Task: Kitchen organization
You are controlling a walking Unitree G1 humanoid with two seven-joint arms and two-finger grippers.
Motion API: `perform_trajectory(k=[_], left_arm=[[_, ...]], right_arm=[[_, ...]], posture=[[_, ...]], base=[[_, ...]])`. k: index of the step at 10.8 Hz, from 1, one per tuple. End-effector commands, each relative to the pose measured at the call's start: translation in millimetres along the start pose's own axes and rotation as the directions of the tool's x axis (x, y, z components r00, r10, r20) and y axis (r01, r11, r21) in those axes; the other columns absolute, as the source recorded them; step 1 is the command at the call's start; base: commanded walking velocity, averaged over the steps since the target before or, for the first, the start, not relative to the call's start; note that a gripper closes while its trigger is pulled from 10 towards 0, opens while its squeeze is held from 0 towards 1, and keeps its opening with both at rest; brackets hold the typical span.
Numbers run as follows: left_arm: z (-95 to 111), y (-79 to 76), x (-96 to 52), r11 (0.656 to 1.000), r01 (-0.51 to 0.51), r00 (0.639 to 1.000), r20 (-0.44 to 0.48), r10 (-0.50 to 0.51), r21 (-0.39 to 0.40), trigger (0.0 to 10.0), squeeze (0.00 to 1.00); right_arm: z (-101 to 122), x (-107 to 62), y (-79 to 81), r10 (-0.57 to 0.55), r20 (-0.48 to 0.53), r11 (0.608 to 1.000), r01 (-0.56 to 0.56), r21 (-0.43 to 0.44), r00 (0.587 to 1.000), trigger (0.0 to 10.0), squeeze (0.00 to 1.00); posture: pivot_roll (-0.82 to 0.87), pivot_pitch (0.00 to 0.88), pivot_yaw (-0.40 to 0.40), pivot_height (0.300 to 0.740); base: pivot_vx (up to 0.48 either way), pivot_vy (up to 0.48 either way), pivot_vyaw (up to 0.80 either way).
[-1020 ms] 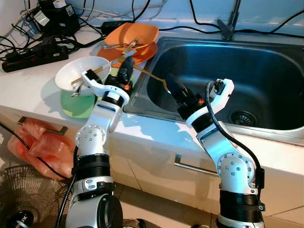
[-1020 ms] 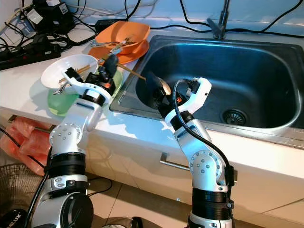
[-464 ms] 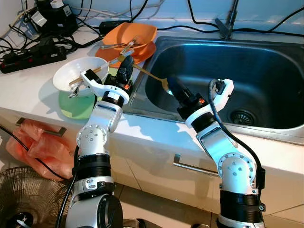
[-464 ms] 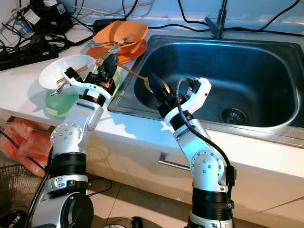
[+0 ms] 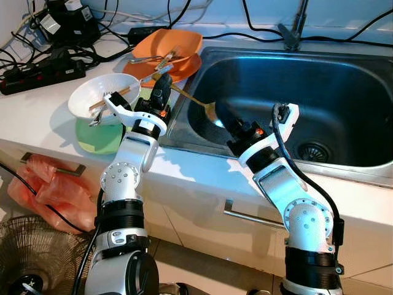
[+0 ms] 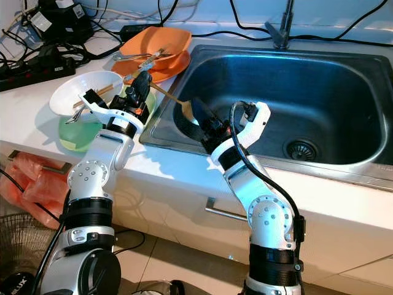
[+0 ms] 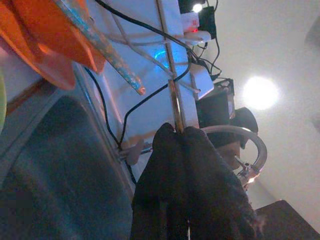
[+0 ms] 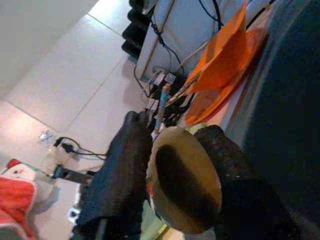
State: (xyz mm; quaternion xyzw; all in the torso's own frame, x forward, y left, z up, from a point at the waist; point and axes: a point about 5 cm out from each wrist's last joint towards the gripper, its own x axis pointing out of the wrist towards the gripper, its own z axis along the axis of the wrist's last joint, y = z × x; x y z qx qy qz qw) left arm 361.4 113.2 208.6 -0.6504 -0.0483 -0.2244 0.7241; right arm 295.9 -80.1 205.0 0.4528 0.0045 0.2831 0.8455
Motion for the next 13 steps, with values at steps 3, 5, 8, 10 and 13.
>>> perform_trajectory(k=[3, 5, 8, 10, 13], left_arm=[[-29, 2.8, 7.6, 1.000, -0.025, 0.996, -0.083, 0.025, -0.009, 0.0, 0.00], [-31, 6.0, 7.0, 0.999, -0.044, 0.994, -0.096, 0.045, 0.010, 0.0, 0.00], [-34, 12.8, 5.6, 0.995, -0.085, 0.989, -0.114, 0.091, 0.058, 5.5, 0.04], [-35, 16.3, 4.9, 0.991, -0.105, 0.986, -0.120, 0.114, 0.083, 9.3, 0.77], [-36, 17.2, 5.1, 0.989, -0.110, 0.985, -0.121, 0.121, 0.098, 10.0, 1.00]], right_arm=[[-11, 5.2, 29.0, 0.151, -0.026, 0.985, -0.148, 0.085, 0.988, 0.0, 0.00], [-12, 3.5, 32.9, 0.189, -0.035, 0.977, -0.184, 0.107, 0.981, 0.0, 0.00], [-12, 2.5, 35.7, 0.216, -0.047, 0.971, -0.210, 0.113, 0.975, 0.0, 0.00], [-10, 1.9, 34.6, 0.218, -0.049, 0.971, -0.211, 0.112, 0.975, 0.0, 0.00], [-9, 2.7, 30.2, 0.183, -0.041, 0.979, -0.178, 0.100, 0.982, 0.0, 0.00]], posture=[[0.05, 0.113, 0.156, 0.740], [0.06, 0.110, 0.158, 0.740], [0.06, 0.107, 0.159, 0.740], [0.05, 0.106, 0.156, 0.740], [0.05, 0.105, 0.154, 0.740]], base=[[0.000, 0.000, 0.00], [0.000, 0.000, 0.00], [0.000, 0.000, 0.00], [0.000, 0.000, 0.00], [0.000, 0.000, 0.00]])
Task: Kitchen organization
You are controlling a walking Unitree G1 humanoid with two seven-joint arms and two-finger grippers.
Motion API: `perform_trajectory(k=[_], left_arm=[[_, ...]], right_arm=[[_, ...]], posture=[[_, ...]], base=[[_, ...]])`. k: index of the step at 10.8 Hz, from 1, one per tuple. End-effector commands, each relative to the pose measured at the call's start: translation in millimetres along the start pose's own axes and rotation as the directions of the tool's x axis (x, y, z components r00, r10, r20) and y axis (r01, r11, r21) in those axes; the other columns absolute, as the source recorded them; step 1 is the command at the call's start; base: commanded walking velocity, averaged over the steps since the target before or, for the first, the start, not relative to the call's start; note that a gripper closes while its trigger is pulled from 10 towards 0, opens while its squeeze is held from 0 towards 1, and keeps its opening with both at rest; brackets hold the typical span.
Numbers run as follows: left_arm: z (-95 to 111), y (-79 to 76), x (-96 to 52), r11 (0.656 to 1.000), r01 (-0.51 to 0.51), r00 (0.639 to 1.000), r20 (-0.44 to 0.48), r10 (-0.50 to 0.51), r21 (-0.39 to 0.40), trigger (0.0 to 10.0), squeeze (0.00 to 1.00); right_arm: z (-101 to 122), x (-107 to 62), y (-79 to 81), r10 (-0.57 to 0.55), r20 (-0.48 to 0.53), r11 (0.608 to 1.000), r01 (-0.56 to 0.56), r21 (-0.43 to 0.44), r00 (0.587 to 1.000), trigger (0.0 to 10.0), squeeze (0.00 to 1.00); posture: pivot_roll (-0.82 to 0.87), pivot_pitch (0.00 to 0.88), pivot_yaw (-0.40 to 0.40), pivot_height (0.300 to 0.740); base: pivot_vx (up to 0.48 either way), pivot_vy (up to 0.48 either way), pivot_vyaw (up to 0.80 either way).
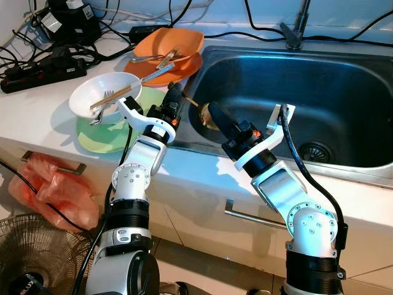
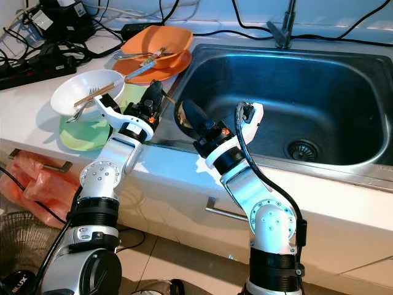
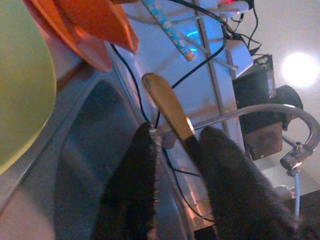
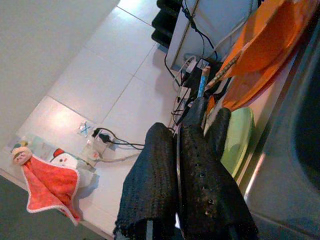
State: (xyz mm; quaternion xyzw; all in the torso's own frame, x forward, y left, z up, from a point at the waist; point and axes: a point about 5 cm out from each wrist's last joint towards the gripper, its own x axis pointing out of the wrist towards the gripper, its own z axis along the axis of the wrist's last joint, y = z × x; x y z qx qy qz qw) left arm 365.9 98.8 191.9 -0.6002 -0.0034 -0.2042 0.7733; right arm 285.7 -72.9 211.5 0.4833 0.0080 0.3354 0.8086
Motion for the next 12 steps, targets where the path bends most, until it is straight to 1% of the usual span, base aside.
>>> perform_trajectory(k=[1, 2, 4, 5, 6, 8, 9, 10, 11, 12], left_arm=[[-21, -2.3, 5.1, 1.000, -0.006, 0.998, -0.064, 0.005, -0.020, 10.0, 1.00], [-21, -4.2, 5.8, 1.000, -0.001, 0.998, -0.066, 0.001, -0.008, 10.0, 1.00], [-20, -10.1, 6.4, 1.000, 0.022, 0.997, -0.079, -0.020, 0.021, 10.0, 1.00], [-20, -15.5, 6.7, 1.000, 0.027, 0.996, -0.088, -0.026, 0.014, 10.0, 1.00], [-22, -25.7, 6.0, 0.998, 0.065, 0.992, -0.113, -0.064, 0.004, 10.0, 1.00], [-24, -29.4, 2.2, 0.997, 0.078, 0.987, -0.140, -0.075, 0.019, 10.0, 1.00], [-26, -29.5, -1.1, 0.995, 0.083, 0.983, -0.170, -0.073, 0.054, 10.0, 1.00], [-29, -28.4, -8.0, 0.985, 0.090, 0.974, -0.220, -0.057, 0.145, 10.0, 1.00], [-31, -27.2, -10.3, 0.978, 0.093, 0.969, -0.241, -0.045, 0.188, 10.0, 1.00], [-35, -22.0, -19.4, 0.908, 0.132, 0.945, -0.327, 0.006, 0.397, 10.0, 1.00]], right_arm=[[-5, 8.2, 14.9, 0.063, -0.010, 0.998, -0.063, 0.006, 0.998, 0.0, 0.00], [-4, 8.9, 12.1, 0.038, 0.004, 0.999, -0.038, 0.001, 0.999, 0.0, 0.00], [2, 9.9, 1.9, -0.044, 0.060, 0.999, 0.044, -0.002, 0.997, 0.0, 0.00], [9, 9.1, -6.7, -0.104, 0.105, 0.994, 0.106, -0.012, 0.989, 0.0, 0.00], [17, 7.4, -13.5, -0.147, 0.150, 0.988, 0.153, -0.031, 0.978, 0.0, 0.00], [25, 5.8, -21.7, -0.203, 0.196, 0.969, 0.225, -0.097, 0.959, 0.0, 0.00], [30, 4.5, -27.7, -0.242, 0.219, 0.944, 0.281, -0.173, 0.945, 0.0, 0.00], [40, 1.7, -39.8, -0.310, 0.256, 0.871, 0.381, -0.310, 0.916, 1.3, 0.00], [44, 0.8, -43.7, -0.323, 0.263, 0.854, 0.400, -0.333, 0.909, 2.7, 0.00], [63, -5.4, -64.3, -0.392, 0.293, 0.763, 0.486, -0.425, 0.872, 2.7, 0.00]], posture=[[0.05, 0.102, 0.152, 0.740], [0.05, 0.102, 0.152, 0.740], [0.06, 0.101, 0.151, 0.740], [0.06, 0.102, 0.151, 0.740], [0.06, 0.104, 0.150, 0.740], [0.06, 0.106, 0.149, 0.740], [0.06, 0.107, 0.150, 0.740], [0.07, 0.108, 0.151, 0.740], [0.07, 0.109, 0.151, 0.740], [0.08, 0.108, 0.152, 0.740]], base=[[0.000, 0.000, 0.00], [0.000, 0.000, 0.00], [0.000, 0.000, 0.00], [0.000, 0.000, 0.00], [0.000, 0.000, 0.00], [0.000, 0.000, 0.00], [0.000, 0.000, 0.00], [0.000, 0.000, 0.00], [0.000, 0.000, 0.00], [0.000, 0.000, 0.00]])
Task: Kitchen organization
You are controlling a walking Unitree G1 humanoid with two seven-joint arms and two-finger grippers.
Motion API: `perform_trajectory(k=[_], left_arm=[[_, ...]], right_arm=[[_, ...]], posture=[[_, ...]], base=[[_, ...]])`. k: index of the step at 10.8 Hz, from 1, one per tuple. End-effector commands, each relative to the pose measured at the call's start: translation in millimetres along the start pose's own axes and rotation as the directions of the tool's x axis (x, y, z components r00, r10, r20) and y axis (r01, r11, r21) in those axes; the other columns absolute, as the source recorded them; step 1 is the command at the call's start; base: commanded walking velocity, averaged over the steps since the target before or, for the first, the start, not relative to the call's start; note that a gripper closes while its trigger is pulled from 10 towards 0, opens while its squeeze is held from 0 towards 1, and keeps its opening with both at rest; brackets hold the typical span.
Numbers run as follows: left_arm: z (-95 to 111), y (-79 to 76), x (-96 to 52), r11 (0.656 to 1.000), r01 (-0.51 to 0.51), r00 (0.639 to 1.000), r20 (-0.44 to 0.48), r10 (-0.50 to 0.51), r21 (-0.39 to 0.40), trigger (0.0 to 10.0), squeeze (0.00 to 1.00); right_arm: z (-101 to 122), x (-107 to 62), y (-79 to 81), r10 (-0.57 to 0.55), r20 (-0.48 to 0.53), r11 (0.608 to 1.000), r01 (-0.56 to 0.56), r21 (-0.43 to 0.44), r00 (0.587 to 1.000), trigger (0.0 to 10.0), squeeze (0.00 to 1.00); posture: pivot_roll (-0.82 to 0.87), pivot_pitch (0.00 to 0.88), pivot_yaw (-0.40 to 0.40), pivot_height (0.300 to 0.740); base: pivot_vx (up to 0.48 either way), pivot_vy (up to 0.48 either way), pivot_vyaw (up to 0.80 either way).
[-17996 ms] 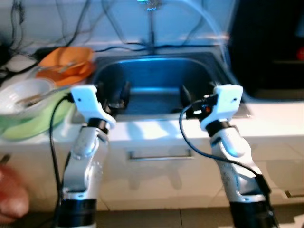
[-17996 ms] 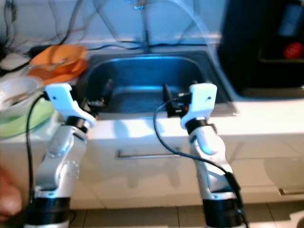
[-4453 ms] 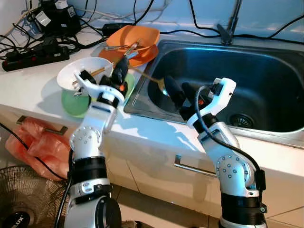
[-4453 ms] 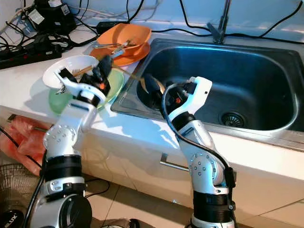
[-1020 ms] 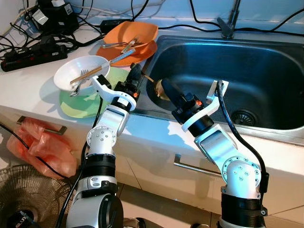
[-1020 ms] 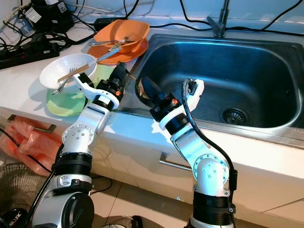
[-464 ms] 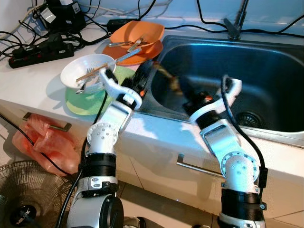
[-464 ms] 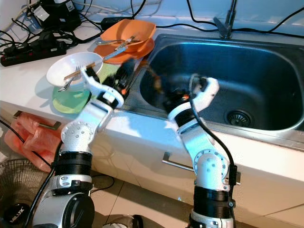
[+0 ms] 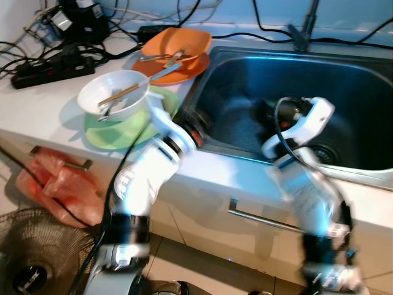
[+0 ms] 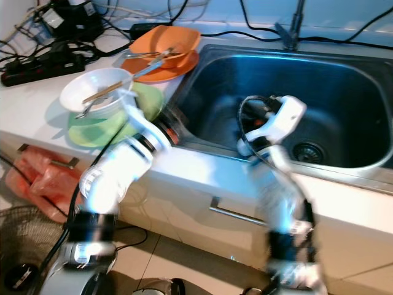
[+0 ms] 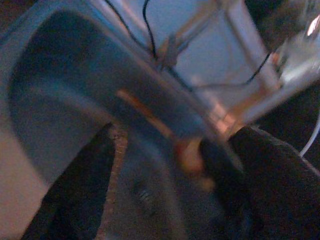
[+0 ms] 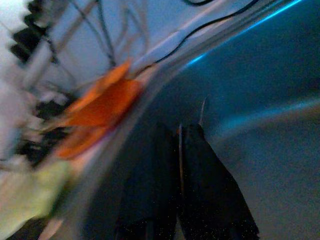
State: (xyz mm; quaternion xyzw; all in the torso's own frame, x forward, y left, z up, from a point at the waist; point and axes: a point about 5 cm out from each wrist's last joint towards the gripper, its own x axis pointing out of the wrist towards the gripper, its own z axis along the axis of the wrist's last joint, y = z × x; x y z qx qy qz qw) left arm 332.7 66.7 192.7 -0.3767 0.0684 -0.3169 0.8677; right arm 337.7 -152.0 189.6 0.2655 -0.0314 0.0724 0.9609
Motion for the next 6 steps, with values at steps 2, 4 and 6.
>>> perform_trajectory(k=[2, 4, 6], left_arm=[[-2, 1.6, -10.7, 0.958, 0.002, 0.997, -0.070, 0.019, 0.288, 10.0, 0.48], [-3, 8.8, -22.7, 0.908, -0.012, 0.994, -0.098, 0.058, 0.418, 10.0, 0.00], [-1, 13.1, -29.4, 0.873, -0.015, 0.991, -0.109, 0.078, 0.488, 10.0, 0.00]], right_arm=[[5, 9.7, -10.7, -0.003, -0.012, 0.990, 0.001, -0.141, 1.000, 10.0, 0.00], [10, 19.1, -21.1, 0.022, -0.041, 0.960, -0.032, -0.277, 0.999, 10.0, 0.00], [8, 27.7, -26.3, 0.033, -0.073, 0.930, -0.057, -0.364, 0.997, 10.0, 0.00]], posture=[[0.09, 0.109, 0.150, 0.740], [0.10, 0.114, 0.150, 0.740], [0.10, 0.114, 0.153, 0.740]], base=[[0.000, 0.000, 0.00], [0.000, 0.000, 0.00], [0.000, 0.000, 0.00]])
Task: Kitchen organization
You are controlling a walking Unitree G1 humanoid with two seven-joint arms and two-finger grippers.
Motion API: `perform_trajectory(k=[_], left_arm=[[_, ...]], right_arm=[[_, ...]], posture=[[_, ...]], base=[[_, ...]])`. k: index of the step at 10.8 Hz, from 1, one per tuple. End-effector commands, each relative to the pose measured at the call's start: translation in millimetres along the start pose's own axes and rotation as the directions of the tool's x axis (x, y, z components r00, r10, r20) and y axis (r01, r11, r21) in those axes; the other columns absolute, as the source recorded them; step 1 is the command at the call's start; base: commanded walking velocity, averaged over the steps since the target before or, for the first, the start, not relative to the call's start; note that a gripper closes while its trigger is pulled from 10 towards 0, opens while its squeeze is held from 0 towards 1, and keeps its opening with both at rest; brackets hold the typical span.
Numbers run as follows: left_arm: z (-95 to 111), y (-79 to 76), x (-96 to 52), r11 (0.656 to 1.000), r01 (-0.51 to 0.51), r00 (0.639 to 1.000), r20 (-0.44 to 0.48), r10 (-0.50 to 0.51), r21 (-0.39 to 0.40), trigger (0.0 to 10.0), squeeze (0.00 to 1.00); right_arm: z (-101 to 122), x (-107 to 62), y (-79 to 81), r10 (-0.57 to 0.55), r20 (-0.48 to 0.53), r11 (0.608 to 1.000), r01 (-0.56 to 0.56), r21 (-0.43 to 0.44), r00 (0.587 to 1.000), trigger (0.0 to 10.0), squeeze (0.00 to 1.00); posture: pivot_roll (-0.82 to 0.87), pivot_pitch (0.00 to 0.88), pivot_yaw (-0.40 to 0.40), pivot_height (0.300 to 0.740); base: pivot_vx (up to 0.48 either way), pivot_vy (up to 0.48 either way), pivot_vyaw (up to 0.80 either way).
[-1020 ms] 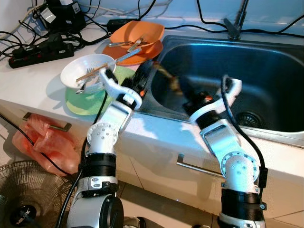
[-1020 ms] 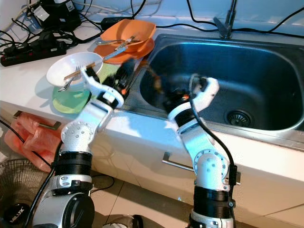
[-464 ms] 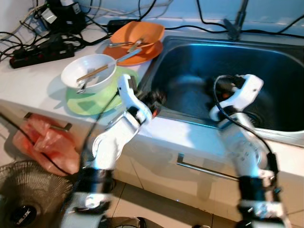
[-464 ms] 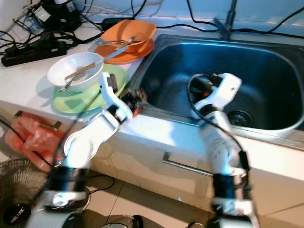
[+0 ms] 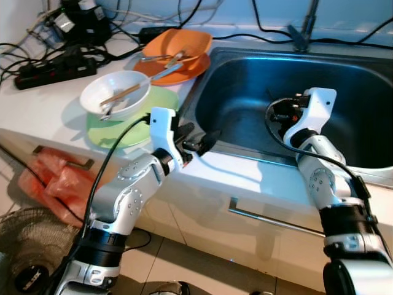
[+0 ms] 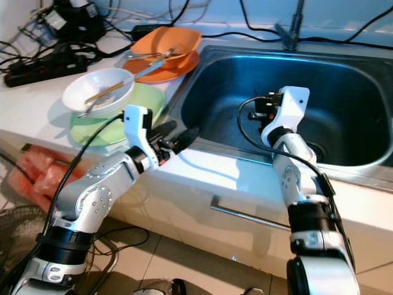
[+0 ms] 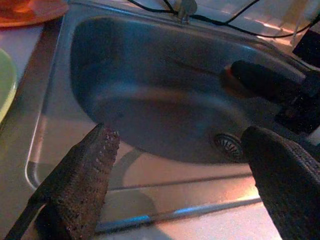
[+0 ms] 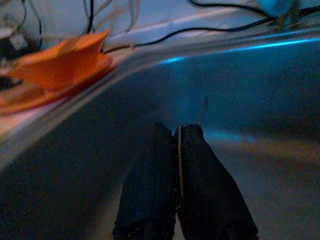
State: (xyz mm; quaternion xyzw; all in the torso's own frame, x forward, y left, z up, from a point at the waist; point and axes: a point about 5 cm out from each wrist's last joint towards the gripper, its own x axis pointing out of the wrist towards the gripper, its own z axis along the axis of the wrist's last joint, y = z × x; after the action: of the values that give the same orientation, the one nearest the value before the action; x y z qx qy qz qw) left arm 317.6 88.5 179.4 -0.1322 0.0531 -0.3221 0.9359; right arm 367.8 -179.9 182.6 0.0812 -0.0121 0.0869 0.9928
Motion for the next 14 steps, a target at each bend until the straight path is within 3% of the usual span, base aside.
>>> perform_trajectory(k=[1, 6, 8, 9, 12, 13, 14], left_arm=[[0, 2.6, -4.7, 1.000, -0.002, 1.000, 0.002, 0.002, 0.031, 10.0, 0.00], [2, 4.5, -5.1, 0.998, -0.019, 1.000, 0.014, 0.018, 0.058, 10.0, 0.00], [6, 7.4, -5.4, 0.995, -0.047, 0.999, 0.030, 0.044, 0.084, 10.0, 0.00], [12, 12.0, -9.8, 0.989, -0.065, 0.997, 0.059, 0.058, 0.130, 10.0, 0.00], [21, 29.7, -25.3, 0.972, -0.185, 0.978, 0.128, 0.167, 0.145, 10.0, 0.00], [22, 31.2, -31.4, 0.962, -0.202, 0.972, 0.159, 0.174, 0.181, 10.0, 0.00], [28, 29.2, -34.7, 0.955, -0.203, 0.965, 0.212, 0.156, 0.218, 10.0, 0.00]], right_arm=[[1, 7.3, 4.8, 0.017, 0.011, 1.000, -0.017, -0.010, 1.000, 10.0, 1.00], [-5, 12.9, 7.2, 0.013, 0.028, 0.999, -0.012, -0.050, 1.000, 10.0, 1.00], [-4, 11.0, 12.3, 0.061, 0.022, 0.998, -0.061, 0.009, 0.998, 10.0, 1.00], [-5, 8.1, 18.8, 0.099, 0.023, 0.995, -0.099, 0.000, 0.995, 10.0, 1.00], [-7, -5.2, 35.3, 0.162, 0.052, 0.986, -0.160, -0.042, 0.985, 10.0, 1.00], [-4, -9.5, 37.1, 0.142, 0.076, 0.990, -0.139, -0.038, 0.987, 10.0, 0.00], [-1, -12.2, 37.4, 0.132, 0.093, 0.990, -0.128, -0.051, 0.987, 10.0, 0.00]], posture=[[0.10, 0.113, 0.154, 0.740], [0.10, 0.117, 0.161, 0.740], [0.10, 0.114, 0.159, 0.740], [0.09, 0.112, 0.156, 0.740], [0.08, 0.101, 0.154, 0.740], [0.08, 0.101, 0.146, 0.740], [0.07, 0.099, 0.143, 0.740]], base=[[0.000, 0.000, 0.00], [0.000, 0.000, 0.00], [0.000, 0.000, 0.00], [0.000, 0.000, 0.00], [0.000, 0.000, 0.00], [0.000, 0.000, 0.00], [0.000, 0.000, 0.00]])
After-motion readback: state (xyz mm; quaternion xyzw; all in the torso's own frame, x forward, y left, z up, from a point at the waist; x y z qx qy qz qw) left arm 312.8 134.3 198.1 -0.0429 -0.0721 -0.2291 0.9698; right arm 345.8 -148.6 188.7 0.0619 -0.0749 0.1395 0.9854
